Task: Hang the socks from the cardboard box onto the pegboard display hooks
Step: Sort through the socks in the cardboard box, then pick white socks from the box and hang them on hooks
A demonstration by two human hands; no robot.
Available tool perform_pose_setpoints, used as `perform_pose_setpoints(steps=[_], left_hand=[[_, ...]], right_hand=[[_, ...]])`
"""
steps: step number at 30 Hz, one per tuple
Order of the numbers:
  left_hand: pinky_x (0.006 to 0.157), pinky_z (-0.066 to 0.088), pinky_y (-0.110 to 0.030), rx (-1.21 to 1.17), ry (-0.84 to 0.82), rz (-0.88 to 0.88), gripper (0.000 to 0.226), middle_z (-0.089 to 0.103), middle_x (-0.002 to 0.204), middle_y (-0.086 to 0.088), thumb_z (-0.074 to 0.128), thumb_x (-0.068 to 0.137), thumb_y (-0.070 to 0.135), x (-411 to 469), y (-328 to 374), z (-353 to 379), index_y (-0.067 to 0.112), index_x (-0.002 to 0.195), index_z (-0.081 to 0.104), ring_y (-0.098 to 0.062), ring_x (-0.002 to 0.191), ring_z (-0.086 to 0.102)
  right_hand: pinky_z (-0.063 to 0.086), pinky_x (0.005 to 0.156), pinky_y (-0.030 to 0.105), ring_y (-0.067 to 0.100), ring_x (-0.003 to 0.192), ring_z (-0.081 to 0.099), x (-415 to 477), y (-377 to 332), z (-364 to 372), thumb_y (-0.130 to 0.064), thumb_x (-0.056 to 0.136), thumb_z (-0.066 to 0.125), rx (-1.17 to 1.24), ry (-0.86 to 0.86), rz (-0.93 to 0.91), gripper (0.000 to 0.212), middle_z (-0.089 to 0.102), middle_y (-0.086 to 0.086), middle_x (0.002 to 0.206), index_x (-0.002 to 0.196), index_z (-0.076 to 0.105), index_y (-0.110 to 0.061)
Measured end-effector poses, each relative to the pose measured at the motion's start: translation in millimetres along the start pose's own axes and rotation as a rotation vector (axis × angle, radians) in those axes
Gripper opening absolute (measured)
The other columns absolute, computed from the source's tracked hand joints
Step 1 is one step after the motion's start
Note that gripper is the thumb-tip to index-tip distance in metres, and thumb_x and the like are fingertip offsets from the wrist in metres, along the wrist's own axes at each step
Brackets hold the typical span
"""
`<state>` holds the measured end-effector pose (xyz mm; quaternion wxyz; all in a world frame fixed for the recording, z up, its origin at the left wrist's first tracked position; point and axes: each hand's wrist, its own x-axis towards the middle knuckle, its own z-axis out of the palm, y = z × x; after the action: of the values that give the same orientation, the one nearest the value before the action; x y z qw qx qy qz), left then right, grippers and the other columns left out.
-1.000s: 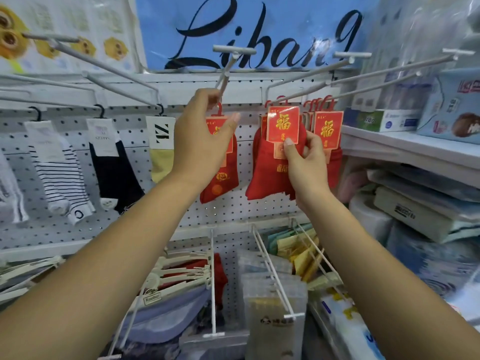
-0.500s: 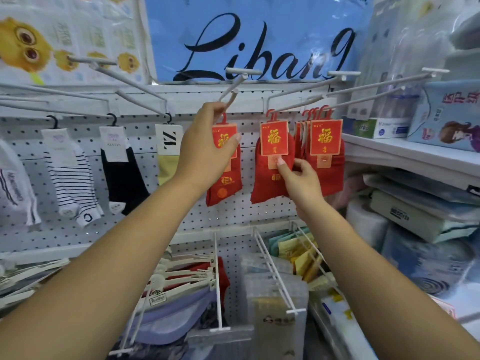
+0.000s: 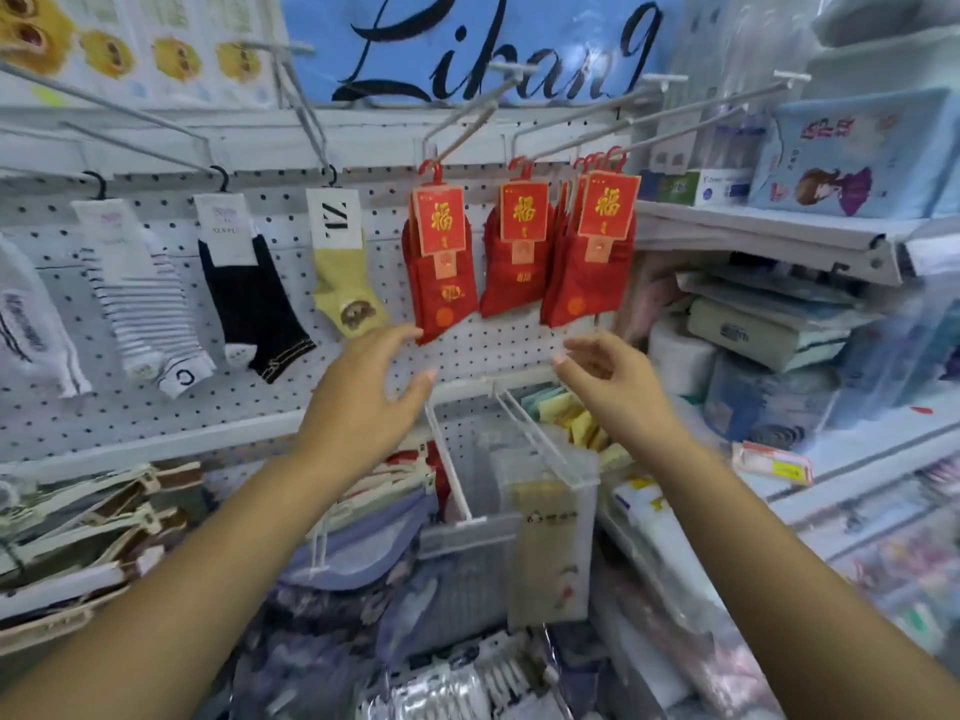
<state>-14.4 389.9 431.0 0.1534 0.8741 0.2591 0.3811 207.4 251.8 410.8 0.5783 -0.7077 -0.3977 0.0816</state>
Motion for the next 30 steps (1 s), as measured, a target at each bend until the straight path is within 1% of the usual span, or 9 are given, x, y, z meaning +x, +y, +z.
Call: perform_pose_setpoints(steps=[3,5,9,14,17,19,22,26,30], left_hand=[[0.099,0.035,-0.022,-0.035,-0.055,-0.028,0.041,0.056,0.138,0.01,0.063,0.098,0.035,-55,-7,-11,0.025,0.138,0.057,-0.002,0.124,0.046],[0.1,0.035,-0.021,-0.069,-0.09,-0.036,0.039,0.058,0.137,0.01,0.064,0.098,0.031,-93,-12,-19,0.025,0.136,0.059,-0.005,0.124,0.049],[0.095,0.027,-0.001,-0.116,-0.16,-0.053,0.038,0.054,0.13,0.019,0.064,0.097,0.032,-166,-23,-30,0.024,0.134,0.06,0.002,0.12,0.044],[0.1,0.038,-0.024,-0.114,-0.303,-0.139,0.046,0.053,0.137,0.012,0.062,0.098,0.039,-248,-42,-24,0.024,0.14,0.055,-0.007,0.125,0.047],[0.105,0.035,-0.025,-0.112,-0.353,-0.187,0.046,0.056,0.14,0.003,0.064,0.097,0.036,-288,-49,-16,0.019,0.14,0.056,-0.017,0.132,0.047],[0.102,0.035,-0.026,-0.111,-0.392,-0.218,0.045,0.059,0.137,-0.001,0.066,0.096,0.034,-311,-49,-7,0.018,0.138,0.058,-0.02,0.13,0.05],[0.099,0.035,-0.024,-0.119,-0.499,-0.244,0.042,0.059,0.137,0.002,0.065,0.097,0.033,-338,-42,11,0.02,0.137,0.058,-0.019,0.129,0.05],[0.102,0.031,-0.018,-0.134,-0.62,-0.196,0.041,0.061,0.138,-0.001,0.067,0.096,0.029,-365,-27,43,0.017,0.135,0.061,-0.02,0.131,0.05],[0.102,0.043,-0.032,-0.116,-0.806,-0.135,0.044,0.06,0.139,-0.005,0.063,0.097,0.034,-389,-2,85,0.016,0.137,0.059,-0.025,0.128,0.054]], right_hand=[[0.053,0.097,0.032,0.001,0.109,0.065,-57,-7,2,-0.041,0.091,0.07,-0.089,0.0,-0.081,0.032,0.07,-0.013,0.116,0.119,0.066,-0.026],[0.052,0.099,0.031,-0.001,0.113,0.061,-101,-11,9,-0.044,0.091,0.069,-0.167,-0.009,-0.107,0.032,0.067,-0.018,0.119,0.12,0.066,-0.031],[0.047,0.103,0.027,0.002,0.122,0.056,-190,-9,32,-0.042,0.092,0.068,-0.284,-0.078,-0.116,0.042,0.063,-0.016,0.128,0.131,0.062,-0.026],[0.032,0.093,0.002,0.001,0.12,0.048,-281,23,57,-0.039,0.093,0.069,-0.456,-0.177,-0.032,0.046,0.061,-0.008,0.127,0.135,0.059,-0.025],[0.04,0.095,0.015,0.013,0.117,0.056,-331,45,60,-0.032,0.091,0.073,-0.508,-0.19,-0.019,0.041,0.066,-0.001,0.124,0.129,0.064,-0.018],[0.036,0.092,0.014,0.018,0.116,0.059,-361,61,54,-0.03,0.091,0.073,-0.505,-0.202,0.04,0.041,0.067,0.003,0.124,0.128,0.064,-0.015],[0.041,0.095,0.016,0.013,0.114,0.059,-407,85,40,-0.036,0.092,0.069,-0.479,-0.163,0.22,0.042,0.065,0.0,0.126,0.131,0.061,-0.023],[0.046,0.099,0.03,0.016,0.119,0.059,-462,118,16,-0.027,0.093,0.072,-0.462,-0.082,0.463,0.039,0.066,-0.001,0.129,0.13,0.064,-0.018],[0.047,0.096,0.033,0.023,0.118,0.061,-497,158,-20,-0.021,0.093,0.071,-0.479,-0.05,0.693,0.038,0.066,0.007,0.129,0.129,0.064,-0.011]])
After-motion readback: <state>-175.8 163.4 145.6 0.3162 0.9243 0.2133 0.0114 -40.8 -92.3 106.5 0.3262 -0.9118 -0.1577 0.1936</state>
